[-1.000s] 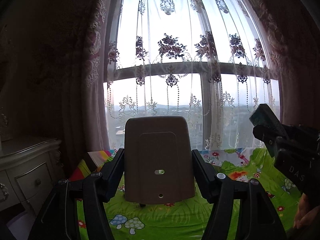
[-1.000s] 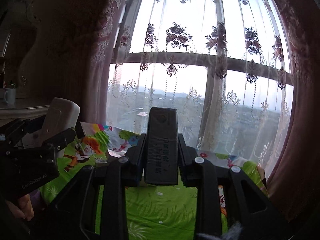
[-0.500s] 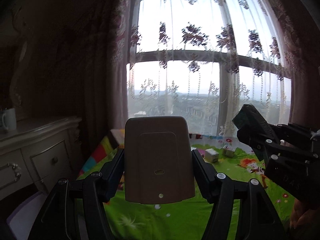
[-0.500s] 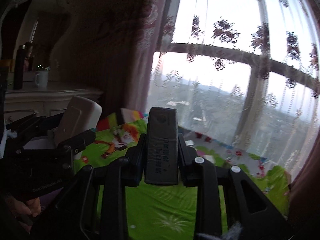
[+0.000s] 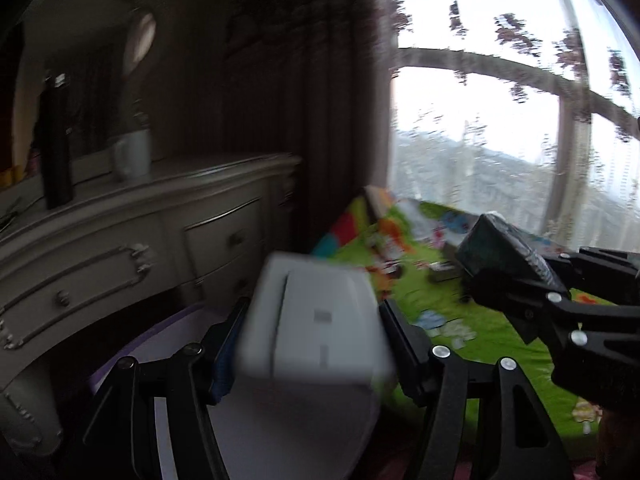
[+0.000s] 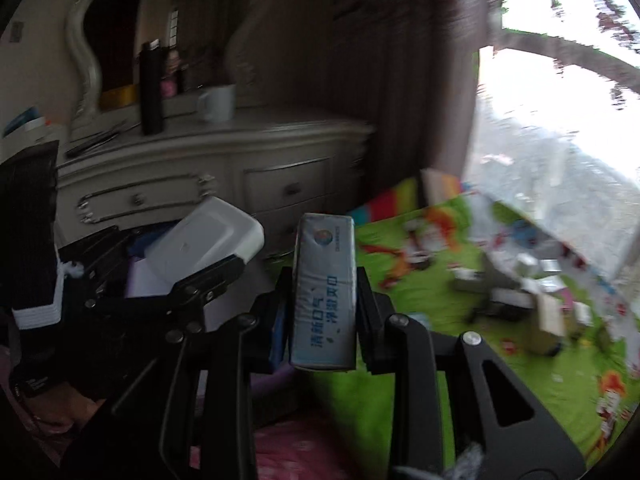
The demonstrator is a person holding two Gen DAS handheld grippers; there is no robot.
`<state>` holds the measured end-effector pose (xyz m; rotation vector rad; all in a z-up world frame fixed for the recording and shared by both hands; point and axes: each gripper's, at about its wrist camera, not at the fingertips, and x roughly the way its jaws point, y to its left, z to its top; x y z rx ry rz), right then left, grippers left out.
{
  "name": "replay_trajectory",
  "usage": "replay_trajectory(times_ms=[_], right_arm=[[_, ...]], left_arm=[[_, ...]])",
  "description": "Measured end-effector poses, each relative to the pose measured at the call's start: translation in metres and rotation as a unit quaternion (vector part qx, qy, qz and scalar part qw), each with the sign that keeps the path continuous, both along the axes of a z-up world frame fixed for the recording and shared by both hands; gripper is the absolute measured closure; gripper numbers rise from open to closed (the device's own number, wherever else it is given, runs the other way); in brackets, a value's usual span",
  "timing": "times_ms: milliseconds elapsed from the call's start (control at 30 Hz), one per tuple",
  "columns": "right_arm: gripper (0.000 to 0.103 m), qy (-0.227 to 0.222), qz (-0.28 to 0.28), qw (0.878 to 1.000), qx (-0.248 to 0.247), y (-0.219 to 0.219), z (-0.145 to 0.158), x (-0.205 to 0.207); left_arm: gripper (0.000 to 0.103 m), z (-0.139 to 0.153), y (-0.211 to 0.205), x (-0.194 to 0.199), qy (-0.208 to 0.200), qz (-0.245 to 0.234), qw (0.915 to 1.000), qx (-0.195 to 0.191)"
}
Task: Organize rigid objects
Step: 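Open both tools to drop the items into the purple storage box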
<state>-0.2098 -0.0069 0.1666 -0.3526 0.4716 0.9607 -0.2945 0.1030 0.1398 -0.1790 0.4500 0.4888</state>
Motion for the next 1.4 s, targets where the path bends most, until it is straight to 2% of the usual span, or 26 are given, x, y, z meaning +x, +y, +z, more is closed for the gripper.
replay_trajectory(times_ms=[167,200,500,600,667,700,733,767,833,1000,1133,1267,1400], right_arm=[[0.07,0.03,0.044,0.998,-0.02,0.032,-0.018,-0.006],[0.07,0.033,0.05,0.998,-0.025,0.037,-0.02,-0.009],[0.07,0.073,0.087,0.99,-0.082,0.084,-0.061,-0.016],[0.07,0.086,0.095,0.987,-0.101,0.096,-0.072,-0.018],[0.061,0.098,0.098,0.985,-0.104,0.101,-0.077,-0.018],[0.055,0.103,0.097,0.985,-0.101,0.101,-0.079,-0.017],[0.044,0.108,0.095,0.985,-0.096,0.099,-0.078,-0.016],[0.038,0.113,0.092,0.985,-0.087,0.096,-0.078,-0.015],[0.038,0.12,0.084,0.986,-0.077,0.089,-0.078,-0.012],[0.036,0.119,0.022,0.99,-0.07,0.056,-0.082,0.016],[0.029,0.112,-0.089,0.987,-0.068,0.002,-0.091,0.062],[0.029,0.163,-0.21,0.963,-0.052,-0.073,-0.11,0.12],[0.029,0.18,-0.298,0.937,-0.042,-0.138,-0.126,0.149]], left_arm=[[0.039,-0.02,0.028,-0.018,0.022,0.041,0.9989,-0.008],[0.039,-0.025,0.031,-0.023,0.025,0.046,0.9983,-0.025],[0.039,-0.061,0.065,-0.033,0.058,0.083,0.9934,-0.055],[0.034,-0.067,0.079,-0.034,0.061,0.1,0.9902,-0.075],[0.016,-0.07,0.083,-0.04,0.061,0.118,0.988,-0.078],[0.014,-0.071,0.086,-0.042,0.061,0.131,0.9865,-0.077],[0.014,-0.072,0.087,-0.045,0.06,0.136,0.986,-0.076],[0.014,-0.072,0.089,-0.047,0.059,0.139,0.9856,-0.077],[0.014,-0.073,0.09,-0.047,0.061,0.141,0.9849,-0.08],[0.014,-0.071,0.07,-0.025,0.074,0.092,0.9904,-0.071],[0.014,-0.071,0.038,0.009,0.089,0.01,0.9923,-0.086],[0.014,-0.074,0.002,0.073,0.119,-0.088,0.9819,-0.118],[0.014,-0.089,-0.04,0.16,0.157,-0.153,0.9691,-0.114]])
